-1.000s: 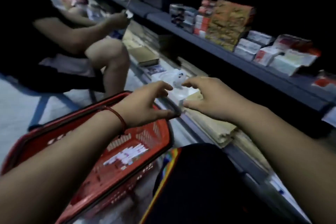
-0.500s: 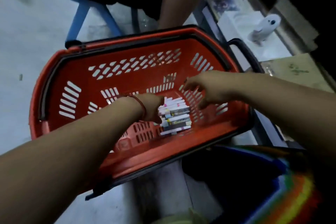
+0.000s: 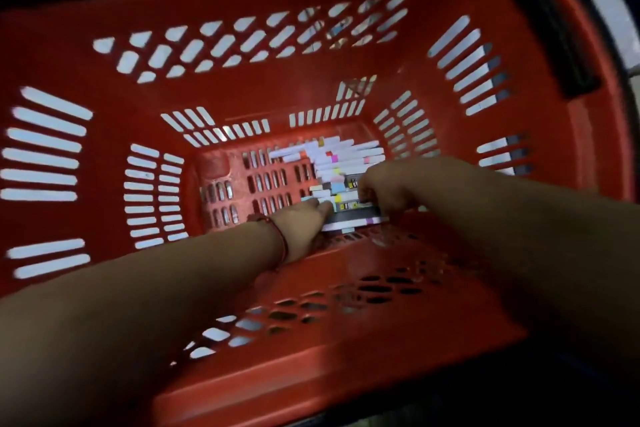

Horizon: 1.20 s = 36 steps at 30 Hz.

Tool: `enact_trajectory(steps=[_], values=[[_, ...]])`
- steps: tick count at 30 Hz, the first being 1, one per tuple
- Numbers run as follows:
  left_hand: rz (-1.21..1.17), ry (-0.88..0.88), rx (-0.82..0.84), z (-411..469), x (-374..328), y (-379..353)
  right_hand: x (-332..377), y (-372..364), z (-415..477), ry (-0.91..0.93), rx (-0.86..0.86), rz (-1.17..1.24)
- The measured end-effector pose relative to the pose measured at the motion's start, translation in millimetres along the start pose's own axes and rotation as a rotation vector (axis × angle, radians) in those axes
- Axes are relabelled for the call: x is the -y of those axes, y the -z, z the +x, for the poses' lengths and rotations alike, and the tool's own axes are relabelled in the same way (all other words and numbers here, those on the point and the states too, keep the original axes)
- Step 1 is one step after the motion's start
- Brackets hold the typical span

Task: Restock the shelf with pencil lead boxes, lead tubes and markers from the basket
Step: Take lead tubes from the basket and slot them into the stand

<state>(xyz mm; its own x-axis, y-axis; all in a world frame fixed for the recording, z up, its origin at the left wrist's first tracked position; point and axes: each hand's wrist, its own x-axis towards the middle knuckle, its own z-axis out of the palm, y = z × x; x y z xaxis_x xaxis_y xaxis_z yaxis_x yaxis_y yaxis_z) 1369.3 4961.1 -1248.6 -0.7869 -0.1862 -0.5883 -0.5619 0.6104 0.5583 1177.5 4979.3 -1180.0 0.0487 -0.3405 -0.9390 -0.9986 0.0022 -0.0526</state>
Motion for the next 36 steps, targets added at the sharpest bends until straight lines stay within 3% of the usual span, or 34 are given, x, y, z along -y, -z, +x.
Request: enact_trajectory(steps=[7,21,26,30,36], values=[[-0.306,0.039,-0.166,0.0,6.2,-15.4,-5.9,-23.6,8.0,0.017,-0.101,0.154],[-0.431,0.096,-0.212,12.2,18.5,-6.6,0.3,-35.5,11.7,0.031,-0.11,0.382],[-0.446,0.088,-0.175,12.4,17.0,-8.3,6.4,-46.1,20.1,-0.015,-0.087,0.379],[-0.398,0.054,-0.16,10.1,13.1,-7.5,-0.6,-49.5,28.8,-0.021,0.037,0.481],[-0.245,0.038,-0.128,9.5,15.4,-7.3,-5.8,-43.4,17.0,0.026,-0.005,0.631]])
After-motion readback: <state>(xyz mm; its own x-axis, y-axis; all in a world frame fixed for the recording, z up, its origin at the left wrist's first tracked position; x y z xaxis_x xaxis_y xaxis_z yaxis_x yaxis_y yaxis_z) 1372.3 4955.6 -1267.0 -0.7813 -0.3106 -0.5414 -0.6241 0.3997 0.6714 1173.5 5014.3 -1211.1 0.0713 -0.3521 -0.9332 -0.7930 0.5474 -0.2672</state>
